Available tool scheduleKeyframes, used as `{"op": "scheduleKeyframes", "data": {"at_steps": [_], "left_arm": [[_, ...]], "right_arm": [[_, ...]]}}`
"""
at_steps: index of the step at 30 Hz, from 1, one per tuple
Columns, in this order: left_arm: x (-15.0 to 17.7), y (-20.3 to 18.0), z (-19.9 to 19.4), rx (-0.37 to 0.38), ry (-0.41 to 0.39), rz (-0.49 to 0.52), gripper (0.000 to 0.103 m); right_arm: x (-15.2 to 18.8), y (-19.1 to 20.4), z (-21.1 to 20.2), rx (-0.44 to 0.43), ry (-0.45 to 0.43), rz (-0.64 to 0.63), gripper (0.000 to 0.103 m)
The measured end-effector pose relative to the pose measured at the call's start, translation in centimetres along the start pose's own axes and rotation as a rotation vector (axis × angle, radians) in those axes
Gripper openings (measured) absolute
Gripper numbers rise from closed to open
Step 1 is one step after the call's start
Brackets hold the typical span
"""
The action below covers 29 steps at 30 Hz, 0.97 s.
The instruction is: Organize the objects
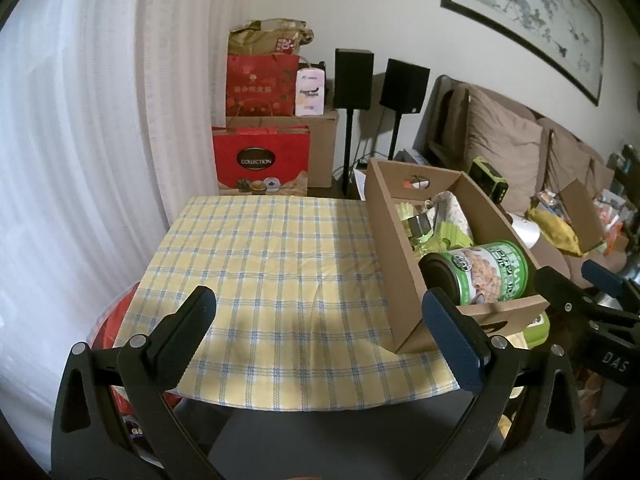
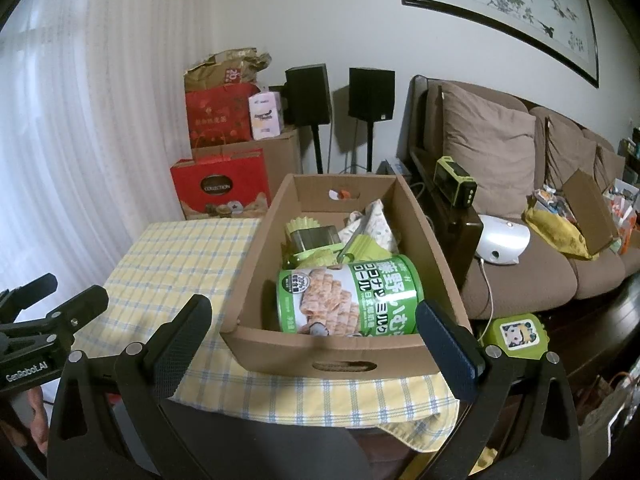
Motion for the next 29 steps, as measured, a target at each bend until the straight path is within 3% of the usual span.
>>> {"op": "scheduleKeyframes", "data": {"at_steps": [29], "left_arm": [[0.17,-0.09,0.02,-0.002,0.016,0.006,0.103]], "right_arm": [[0.01,0.24,0.1,0.004,0.0,-0.011,0.103]]}}
Point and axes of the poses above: each gripper's, at about its wrist camera, not at the fingertips, and z roughly the way its jaws point, y to its left, x to its underside, the point moved 5 cm from there along z, roughly the way its jaws point, and after that the axes turned 10 degrees about -y, right-handed, at the moved point
